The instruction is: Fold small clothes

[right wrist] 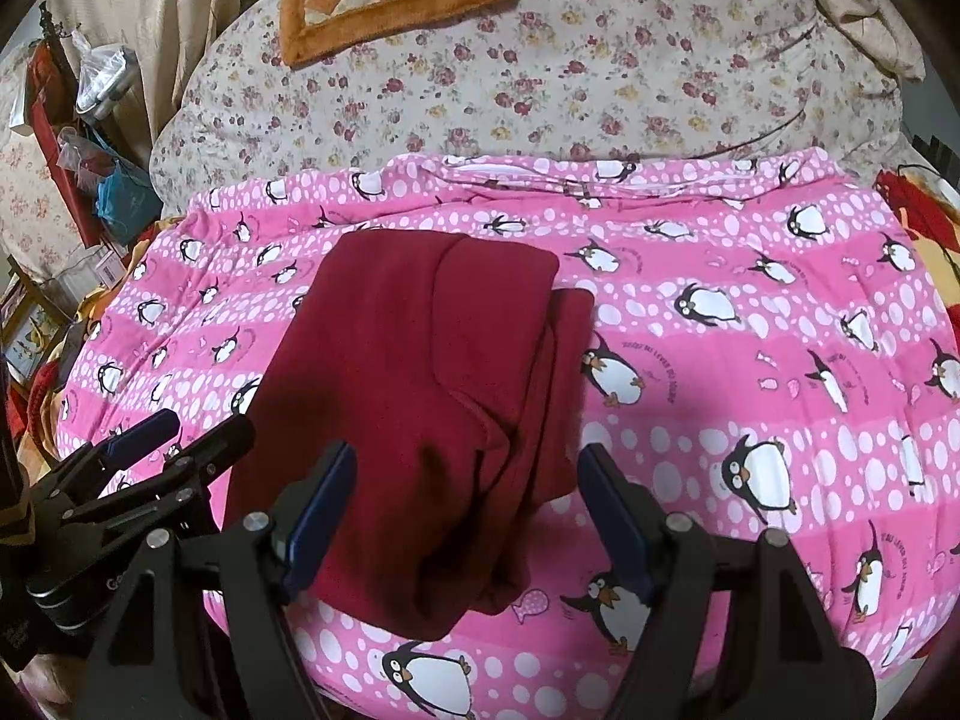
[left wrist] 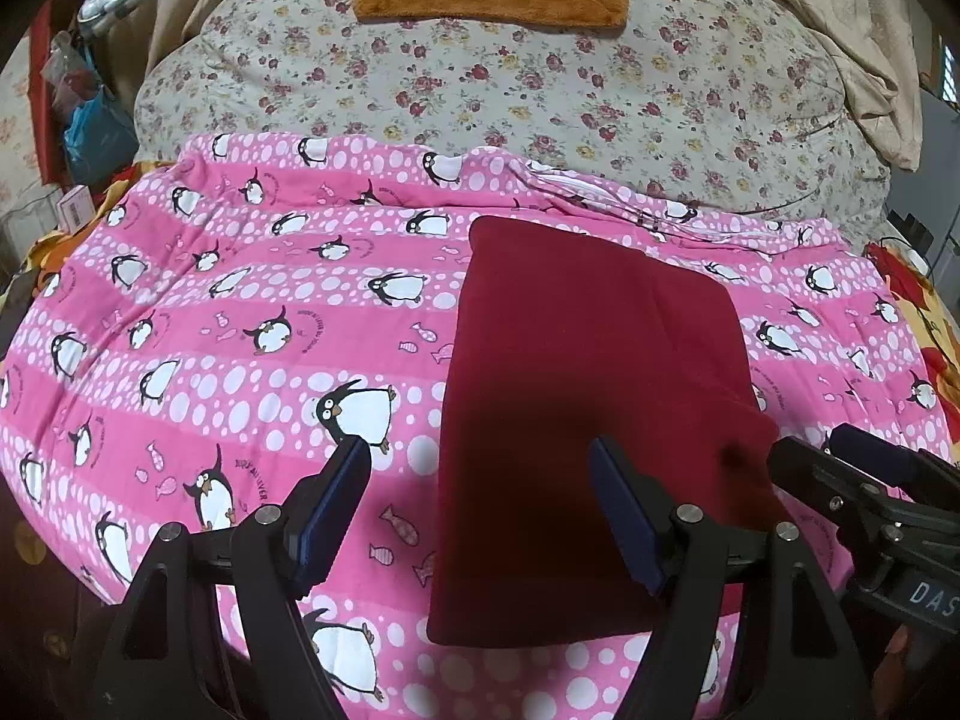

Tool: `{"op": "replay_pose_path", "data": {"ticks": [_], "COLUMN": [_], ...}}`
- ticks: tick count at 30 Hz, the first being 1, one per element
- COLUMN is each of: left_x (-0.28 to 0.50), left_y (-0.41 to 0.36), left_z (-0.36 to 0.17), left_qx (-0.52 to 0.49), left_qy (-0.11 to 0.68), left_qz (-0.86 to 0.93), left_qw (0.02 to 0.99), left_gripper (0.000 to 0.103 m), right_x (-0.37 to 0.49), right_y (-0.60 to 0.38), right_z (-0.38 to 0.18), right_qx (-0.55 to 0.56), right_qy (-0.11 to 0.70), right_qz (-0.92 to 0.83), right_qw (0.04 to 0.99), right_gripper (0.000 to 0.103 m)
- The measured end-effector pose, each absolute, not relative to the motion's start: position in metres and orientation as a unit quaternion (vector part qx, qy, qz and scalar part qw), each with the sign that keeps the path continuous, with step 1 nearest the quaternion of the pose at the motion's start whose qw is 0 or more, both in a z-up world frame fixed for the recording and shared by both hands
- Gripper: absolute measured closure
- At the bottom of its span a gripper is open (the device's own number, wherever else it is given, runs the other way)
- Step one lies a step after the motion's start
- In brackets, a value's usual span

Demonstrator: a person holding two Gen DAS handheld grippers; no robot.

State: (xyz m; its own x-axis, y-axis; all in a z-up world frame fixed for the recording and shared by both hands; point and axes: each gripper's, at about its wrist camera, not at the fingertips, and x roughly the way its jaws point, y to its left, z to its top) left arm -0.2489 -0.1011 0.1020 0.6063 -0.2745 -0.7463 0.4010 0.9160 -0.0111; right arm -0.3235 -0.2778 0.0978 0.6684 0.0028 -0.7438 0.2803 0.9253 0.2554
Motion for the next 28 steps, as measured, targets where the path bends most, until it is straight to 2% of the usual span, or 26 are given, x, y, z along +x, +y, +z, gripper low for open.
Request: {"op": "replay_pose_path", "data": {"ticks": [28], "left_x": [-0.2444], "left_y": [-0.1047], "left_z": [0.0982], "left_qx": [0.066], "left_qy": [0.41], "left_qz": [-0.198], "left_qw": [0.888], "left_gripper": [0.047], "right_x": [-0.3177], "right_y": [-0.2837], "right_z": [0.0897], "right_qx": [0.183], "right_qy": [0.41], "right_qz": [-0.071], "right_qw": [0.891], "right_gripper": [0.024]}}
